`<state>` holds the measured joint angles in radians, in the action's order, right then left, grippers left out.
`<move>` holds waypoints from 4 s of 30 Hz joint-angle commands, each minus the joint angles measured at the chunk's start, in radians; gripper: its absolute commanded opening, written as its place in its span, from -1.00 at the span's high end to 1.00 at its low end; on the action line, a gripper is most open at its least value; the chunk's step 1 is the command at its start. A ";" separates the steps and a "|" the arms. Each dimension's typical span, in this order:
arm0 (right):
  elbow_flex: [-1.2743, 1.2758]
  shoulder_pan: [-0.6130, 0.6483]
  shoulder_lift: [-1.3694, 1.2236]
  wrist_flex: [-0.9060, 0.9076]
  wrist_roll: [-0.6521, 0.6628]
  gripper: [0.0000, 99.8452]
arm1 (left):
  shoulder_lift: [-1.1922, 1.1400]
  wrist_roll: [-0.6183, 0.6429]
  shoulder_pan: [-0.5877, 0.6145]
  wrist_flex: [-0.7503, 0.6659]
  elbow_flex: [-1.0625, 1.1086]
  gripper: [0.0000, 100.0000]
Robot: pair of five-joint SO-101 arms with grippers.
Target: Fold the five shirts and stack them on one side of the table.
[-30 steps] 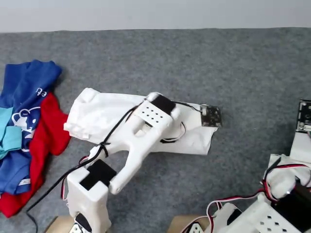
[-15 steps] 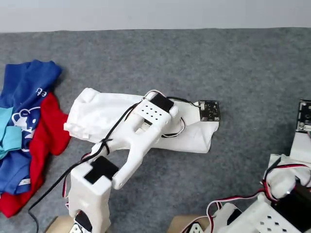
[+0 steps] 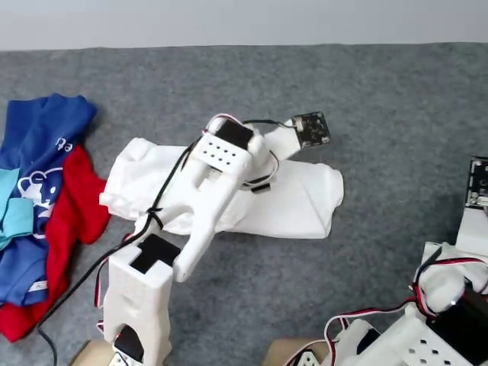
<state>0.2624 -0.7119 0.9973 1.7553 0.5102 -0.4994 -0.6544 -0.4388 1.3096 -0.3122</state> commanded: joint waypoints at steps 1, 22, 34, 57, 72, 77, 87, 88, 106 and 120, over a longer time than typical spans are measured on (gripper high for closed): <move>0.009 -0.008 0.007 0.042 0.003 0.78 | 0.015 0.009 0.006 0.041 -0.041 0.64; 0.089 -0.004 0.101 0.039 0.009 0.78 | -0.066 0.012 -0.037 0.302 -0.067 0.99; 0.089 -0.007 0.108 0.041 0.009 0.78 | -0.158 -0.043 0.098 0.235 -0.070 0.99; 0.084 -0.008 0.110 0.041 0.072 0.78 | 0.025 0.061 -0.155 0.419 -0.096 0.99; 0.087 -0.008 0.110 0.041 0.071 0.78 | 0.023 0.023 0.011 0.222 0.113 0.99; 0.087 -0.008 0.110 0.042 0.069 0.78 | 0.020 0.009 0.023 0.222 0.114 0.99; 0.087 -0.008 0.110 0.042 0.069 0.78 | -0.117 0.017 0.014 0.210 0.094 0.99; 0.087 -0.008 0.110 0.042 0.069 0.78 | -0.106 0.017 0.014 0.221 0.087 0.99; 0.089 -0.002 0.101 0.039 0.071 0.78 | 0.308 0.173 0.005 0.265 0.076 0.99; 0.081 0.417 -0.243 -0.137 -0.166 0.78 | 0.244 0.299 0.462 -0.060 0.073 0.99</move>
<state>0.3529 -0.3805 0.8454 1.6817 0.4120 -0.2493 -0.3920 -0.0353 1.3449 -0.2110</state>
